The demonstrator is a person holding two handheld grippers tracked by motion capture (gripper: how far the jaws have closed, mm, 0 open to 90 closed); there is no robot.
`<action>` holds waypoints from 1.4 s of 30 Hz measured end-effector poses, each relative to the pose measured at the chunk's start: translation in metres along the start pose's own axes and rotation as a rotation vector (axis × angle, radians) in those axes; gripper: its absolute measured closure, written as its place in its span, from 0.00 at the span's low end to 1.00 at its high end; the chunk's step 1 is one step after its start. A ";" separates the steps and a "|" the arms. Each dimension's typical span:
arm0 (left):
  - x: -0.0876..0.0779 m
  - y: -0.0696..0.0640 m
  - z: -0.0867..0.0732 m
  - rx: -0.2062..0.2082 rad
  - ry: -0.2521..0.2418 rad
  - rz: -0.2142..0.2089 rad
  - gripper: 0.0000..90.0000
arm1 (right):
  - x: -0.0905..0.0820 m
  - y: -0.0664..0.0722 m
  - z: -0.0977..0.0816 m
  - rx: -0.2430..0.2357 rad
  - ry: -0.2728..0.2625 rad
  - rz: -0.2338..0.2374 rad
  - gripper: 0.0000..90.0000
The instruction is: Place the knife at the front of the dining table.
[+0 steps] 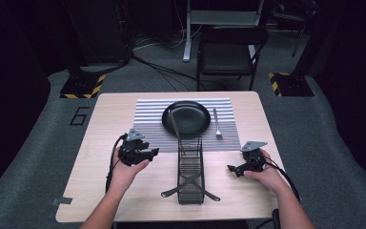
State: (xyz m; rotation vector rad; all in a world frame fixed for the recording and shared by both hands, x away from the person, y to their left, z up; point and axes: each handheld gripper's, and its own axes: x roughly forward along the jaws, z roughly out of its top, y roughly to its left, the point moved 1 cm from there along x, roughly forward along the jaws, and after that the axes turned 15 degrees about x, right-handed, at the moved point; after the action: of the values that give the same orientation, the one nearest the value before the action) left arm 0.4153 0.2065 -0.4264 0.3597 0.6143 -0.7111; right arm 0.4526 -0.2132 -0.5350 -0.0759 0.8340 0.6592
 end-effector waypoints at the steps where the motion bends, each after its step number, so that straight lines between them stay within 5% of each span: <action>1: -0.001 -0.001 0.004 0.003 -0.006 -0.009 0.55 | 0.000 0.000 0.000 0.000 0.000 0.000 0.00; 12: -0.002 -0.008 0.032 0.030 -0.045 -0.038 0.58 | 0.000 0.000 0.000 0.000 0.000 0.000 0.00; 21: 0.013 -0.014 0.052 0.039 -0.071 -0.063 0.65 | 0.000 0.000 0.000 -0.001 0.000 0.000 0.00; 42: 0.040 -0.018 0.068 0.020 -0.105 -0.056 0.76 | 0.000 0.000 0.000 0.000 0.000 0.000 0.00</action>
State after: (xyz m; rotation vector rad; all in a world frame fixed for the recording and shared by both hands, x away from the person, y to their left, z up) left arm 0.4538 0.1403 -0.4016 0.3224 0.5193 -0.7854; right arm 0.4527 -0.2132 -0.5350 -0.0755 0.8342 0.6595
